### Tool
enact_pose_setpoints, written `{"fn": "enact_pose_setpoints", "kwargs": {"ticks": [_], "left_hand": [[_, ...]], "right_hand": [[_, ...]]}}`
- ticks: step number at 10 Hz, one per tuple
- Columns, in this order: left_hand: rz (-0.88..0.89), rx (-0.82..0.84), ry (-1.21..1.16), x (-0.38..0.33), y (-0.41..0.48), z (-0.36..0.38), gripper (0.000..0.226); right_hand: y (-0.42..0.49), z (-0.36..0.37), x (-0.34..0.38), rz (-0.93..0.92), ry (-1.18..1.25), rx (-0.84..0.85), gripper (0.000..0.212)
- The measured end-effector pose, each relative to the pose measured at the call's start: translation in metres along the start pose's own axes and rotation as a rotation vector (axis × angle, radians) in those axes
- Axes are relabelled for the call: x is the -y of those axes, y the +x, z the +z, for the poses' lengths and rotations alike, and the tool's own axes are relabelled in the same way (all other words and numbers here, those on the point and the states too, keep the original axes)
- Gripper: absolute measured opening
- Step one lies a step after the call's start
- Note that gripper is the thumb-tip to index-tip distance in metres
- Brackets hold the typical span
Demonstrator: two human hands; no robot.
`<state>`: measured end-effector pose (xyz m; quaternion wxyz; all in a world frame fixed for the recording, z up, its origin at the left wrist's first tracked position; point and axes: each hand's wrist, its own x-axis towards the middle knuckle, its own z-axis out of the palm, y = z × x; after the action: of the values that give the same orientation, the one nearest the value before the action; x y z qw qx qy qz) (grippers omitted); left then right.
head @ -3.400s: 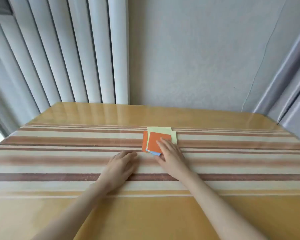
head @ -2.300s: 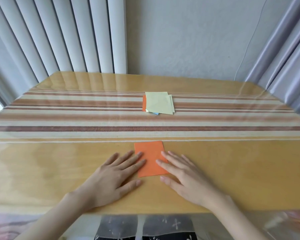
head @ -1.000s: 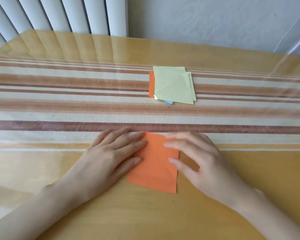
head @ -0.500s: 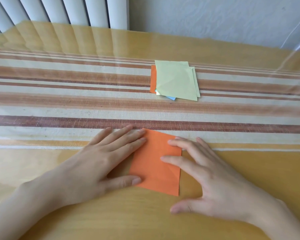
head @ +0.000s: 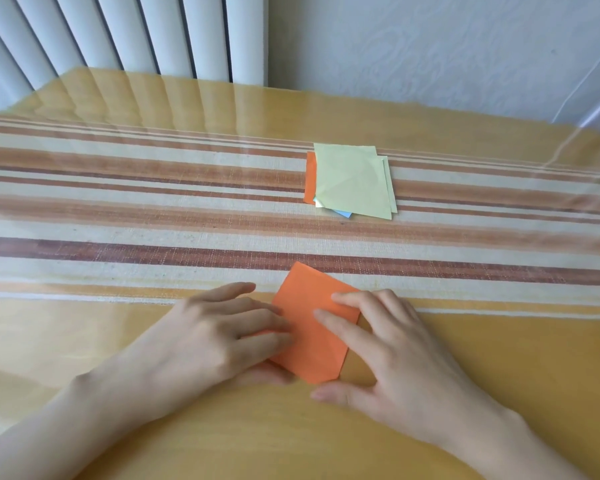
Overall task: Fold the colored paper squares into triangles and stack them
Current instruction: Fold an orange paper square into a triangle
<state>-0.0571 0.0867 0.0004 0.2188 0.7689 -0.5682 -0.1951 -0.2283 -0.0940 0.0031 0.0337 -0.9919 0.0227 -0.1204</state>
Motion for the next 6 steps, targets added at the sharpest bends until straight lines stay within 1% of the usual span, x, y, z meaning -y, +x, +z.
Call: {"fn": "enact_pose_setpoints", "kwargs": {"ticks": [1, 2, 3, 4, 5, 6], "left_hand": [[0.352, -0.161, 0.292, -0.009, -0.002, -0.004, 0.037], [0.467, -0.211, 0.421, -0.015, 0.001, -0.004, 0.033], [0.468, -0.238, 0.415, -0.012, -0.002, -0.003, 0.042], [0.517, -0.295, 0.454, -0.012, -0.004, 0.000, 0.025], [0.534, -0.312, 0.367, -0.008, -0.008, -0.002, 0.027], [0.484, -0.254, 0.175, 0.009, -0.018, -0.006, 0.028]], "right_hand": [[0.002, 0.003, -0.002, 0.000, 0.022, -0.031, 0.070], [0.003, 0.005, 0.000, -0.075, 0.021, -0.118, 0.057], [0.004, 0.006, 0.006, -0.270, 0.002, -0.323, 0.026], [0.007, 0.007, 0.012, -0.348, 0.042, -0.392, 0.028], [0.004, 0.006, 0.003, -0.325, 0.104, -0.279, 0.033], [0.001, 0.006, -0.012, -0.271, 0.115, -0.179, 0.039]]}}
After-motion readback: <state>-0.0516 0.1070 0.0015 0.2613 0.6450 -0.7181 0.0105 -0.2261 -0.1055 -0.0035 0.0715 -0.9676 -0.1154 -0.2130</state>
